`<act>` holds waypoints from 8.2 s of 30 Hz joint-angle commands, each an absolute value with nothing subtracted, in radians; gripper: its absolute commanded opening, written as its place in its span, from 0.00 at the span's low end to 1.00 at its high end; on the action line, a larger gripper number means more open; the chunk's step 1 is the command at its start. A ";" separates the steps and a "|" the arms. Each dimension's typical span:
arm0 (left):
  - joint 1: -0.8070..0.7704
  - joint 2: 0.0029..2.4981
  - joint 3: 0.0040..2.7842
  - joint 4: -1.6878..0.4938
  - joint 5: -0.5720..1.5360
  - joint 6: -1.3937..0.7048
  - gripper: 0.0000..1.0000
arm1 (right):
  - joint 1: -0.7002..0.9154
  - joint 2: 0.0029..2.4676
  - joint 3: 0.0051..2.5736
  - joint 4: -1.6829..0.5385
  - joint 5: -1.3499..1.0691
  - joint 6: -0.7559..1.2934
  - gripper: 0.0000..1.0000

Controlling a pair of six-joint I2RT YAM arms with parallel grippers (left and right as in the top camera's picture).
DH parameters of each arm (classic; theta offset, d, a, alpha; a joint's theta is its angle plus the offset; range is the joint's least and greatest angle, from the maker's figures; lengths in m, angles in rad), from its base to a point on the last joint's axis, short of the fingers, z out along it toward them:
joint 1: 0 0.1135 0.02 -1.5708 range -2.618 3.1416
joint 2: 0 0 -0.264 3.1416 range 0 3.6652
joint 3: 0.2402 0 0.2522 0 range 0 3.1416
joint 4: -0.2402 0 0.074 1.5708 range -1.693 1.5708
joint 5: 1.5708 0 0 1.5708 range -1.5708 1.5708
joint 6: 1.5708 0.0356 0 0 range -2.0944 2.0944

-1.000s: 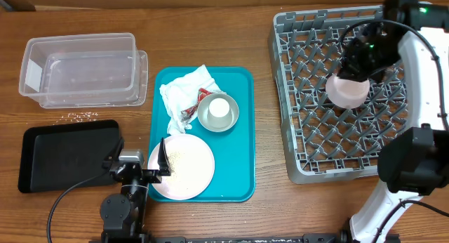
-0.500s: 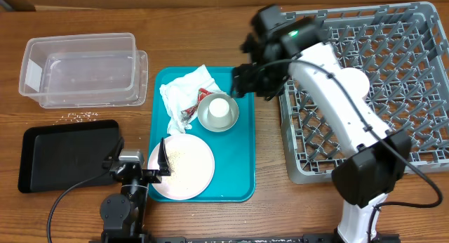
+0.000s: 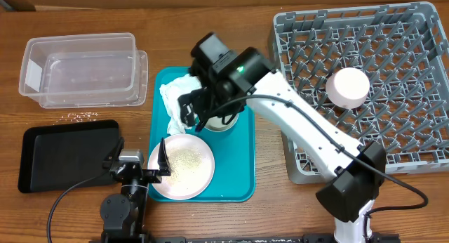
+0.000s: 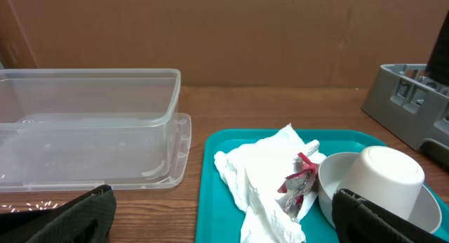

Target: Sort waste into correct bins and load items into the dishwasher

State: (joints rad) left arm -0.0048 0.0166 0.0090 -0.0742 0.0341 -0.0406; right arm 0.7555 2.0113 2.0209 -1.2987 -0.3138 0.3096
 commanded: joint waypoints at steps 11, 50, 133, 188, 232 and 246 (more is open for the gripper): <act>-0.001 0.006 0.005 -0.075 0.041 -0.014 1.00 | 0.791 1.991 2.022 -1.287 -0.308 0.320 1.00; -0.001 0.006 0.005 -0.075 0.041 -0.014 1.00 | 0.791 1.991 2.022 -1.290 -0.315 0.320 1.00; -0.001 0.006 0.005 -0.075 0.041 -0.014 1.00 | 0.790 2.270 2.015 -1.223 0.218 0.625 0.88; -0.001 0.006 0.005 -0.075 0.041 -0.014 1.00 | 0.015 2.087 2.595 -1.694 0.078 0.497 0.61; -0.001 0.006 0.005 -0.075 0.042 -0.014 1.00 | -0.083 2.091 2.035 -1.022 -0.003 0.436 0.72; -0.001 0.006 0.005 -0.075 0.041 -0.014 1.00 | -0.045 2.089 2.083 -1.065 -0.004 0.437 0.86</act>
State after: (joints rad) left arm -0.0048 0.0166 0.0090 -0.0742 0.0341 -0.0406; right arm -0.0494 2.1021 2.0418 -1.0630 -0.0017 0.4404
